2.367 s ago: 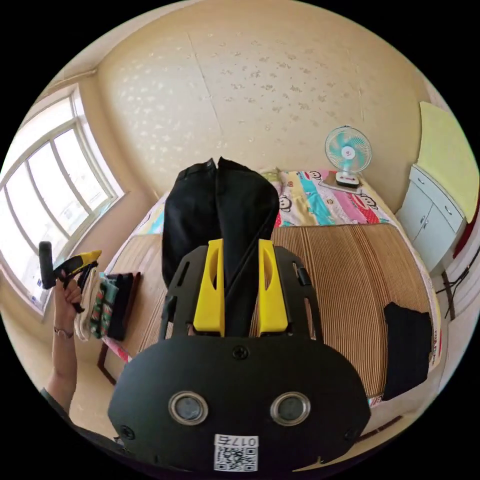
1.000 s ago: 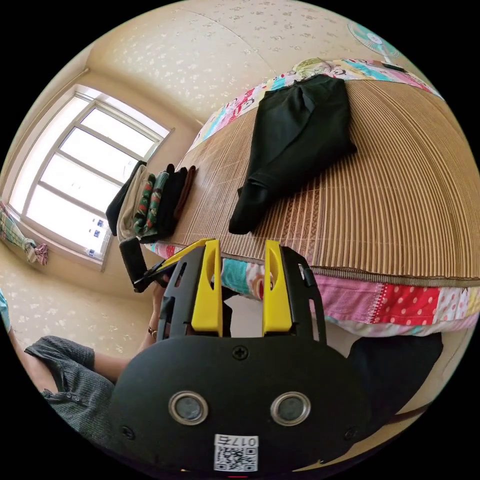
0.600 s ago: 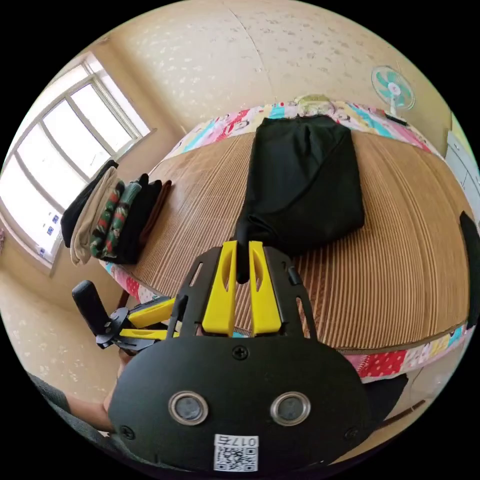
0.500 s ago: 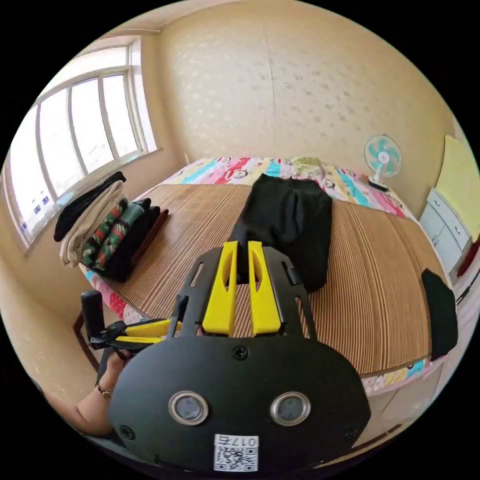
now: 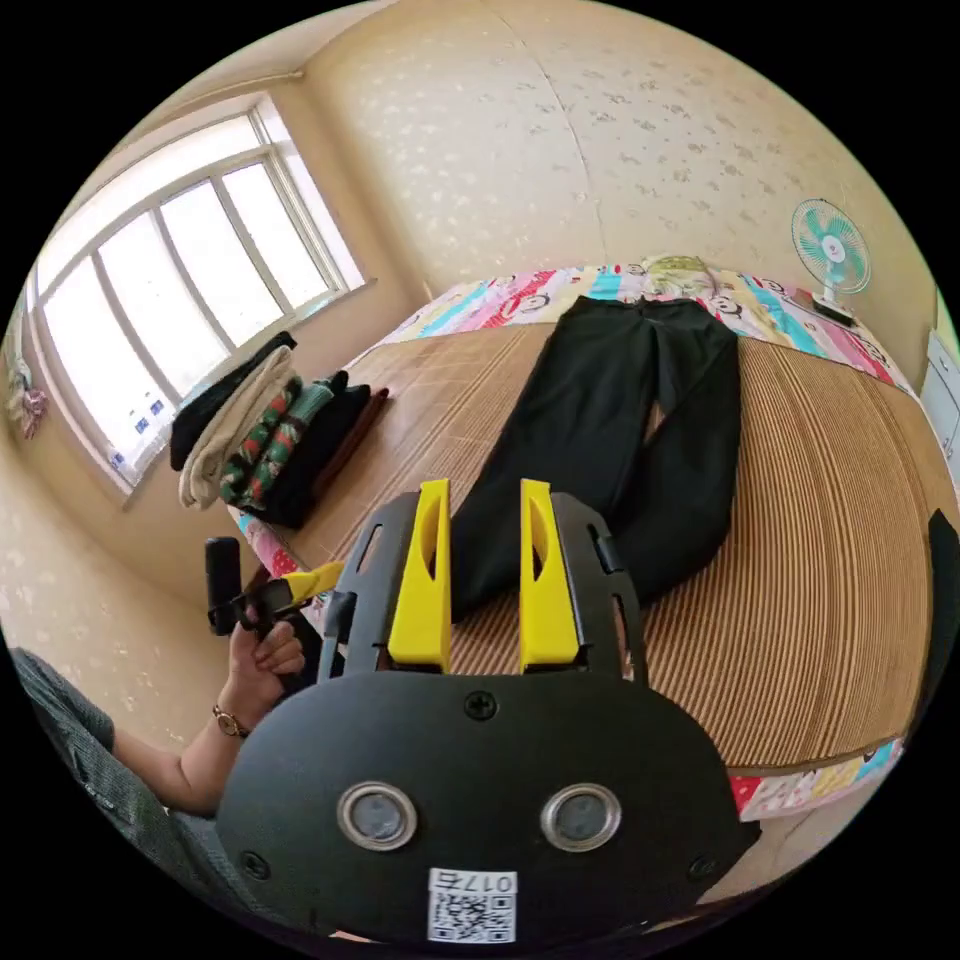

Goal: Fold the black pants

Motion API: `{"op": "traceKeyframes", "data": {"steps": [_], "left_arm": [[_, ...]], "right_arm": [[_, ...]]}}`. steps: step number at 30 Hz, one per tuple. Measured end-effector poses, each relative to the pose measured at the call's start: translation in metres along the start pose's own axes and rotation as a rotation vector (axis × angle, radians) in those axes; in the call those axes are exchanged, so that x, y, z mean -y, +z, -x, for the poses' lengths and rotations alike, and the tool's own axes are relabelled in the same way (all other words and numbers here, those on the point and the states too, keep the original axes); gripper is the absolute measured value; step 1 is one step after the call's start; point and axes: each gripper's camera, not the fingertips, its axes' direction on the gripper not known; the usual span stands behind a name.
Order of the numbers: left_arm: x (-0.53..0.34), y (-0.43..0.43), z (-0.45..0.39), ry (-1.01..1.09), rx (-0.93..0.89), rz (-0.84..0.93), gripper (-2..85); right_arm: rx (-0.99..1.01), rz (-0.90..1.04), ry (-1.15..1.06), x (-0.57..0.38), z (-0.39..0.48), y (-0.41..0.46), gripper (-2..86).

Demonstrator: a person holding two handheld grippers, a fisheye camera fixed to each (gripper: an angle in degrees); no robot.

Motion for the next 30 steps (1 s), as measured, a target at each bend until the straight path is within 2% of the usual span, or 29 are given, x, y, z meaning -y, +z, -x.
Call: {"op": "traceKeyframes", "data": {"steps": [2,4,5,7,9,11,12,14,16,17,20,23,25,27,29,30], "left_arm": [[0.002,-0.004,0.002,-0.011,-0.005,-0.003,13.5],[0.006,-0.005,0.005,-0.023,-0.02,0.022,13.5],[0.006,-0.005,0.005,-0.024,-0.021,0.03,13.5],[0.009,-0.006,0.004,-0.023,-0.009,0.06,13.5],[0.01,-0.008,0.002,-0.018,0.012,0.076,13.8],[0.011,-0.011,0.001,-0.019,0.028,0.082,14.5],[0.011,-0.013,0.001,-0.025,0.034,0.08,15.1],[0.013,-0.015,0.002,-0.038,0.042,0.08,15.9],[0.015,-0.012,0.003,-0.052,0.051,0.094,16.7],[0.015,-0.011,0.003,-0.055,0.054,0.098,16.7],[0.016,-0.003,0.004,-0.088,0.099,0.126,15.6],[0.015,0.006,0.007,-0.103,0.15,0.179,8.8],[0.014,0.009,0.011,-0.11,0.117,0.191,3.2],[0.013,0.009,0.011,-0.105,0.062,0.182,1.8],[0.012,-0.006,0.005,-0.078,-0.084,0.081,0.8],[0.01,-0.02,0.004,-0.076,-0.226,-0.022,0.6]], "right_arm": [[-0.22,0.251,-0.031,0.009,-0.025,0.054,15.2],[-0.431,0.474,-0.071,0.007,-0.042,0.104,14.0],[-0.496,0.548,-0.129,0.0,-0.049,0.125,10.4],[-0.427,0.461,-0.183,0.003,-0.049,0.109,7.4],[-0.315,0.443,-0.06,0.025,-0.065,0.078,5.8],[0.024,0.139,0.141,0.041,-0.105,-0.013,4.0],[0.105,0.054,0.201,0.04,-0.121,-0.036,3.7],[0.331,-0.315,0.514,0.0,-0.204,-0.115,2.8],[0.339,-0.495,0.74,-0.049,-0.255,-0.152,2.3],[0.259,-0.521,0.825,-0.075,-0.272,-0.169,2.0],[0.032,-0.427,0.825,-0.111,-0.274,-0.193,1.8],[-0.116,-0.276,0.76,-0.124,-0.263,-0.195,2.7],[-0.099,-0.193,0.713,-0.121,-0.262,-0.186,3.5],[-0.005,-0.125,0.645,-0.11,-0.26,-0.172,4.7],[0.13,-0.027,0.549,-0.088,-0.25,-0.146,7.3],[0.16,-0.007,0.527,-0.083,-0.246,-0.14,8.0]]}}
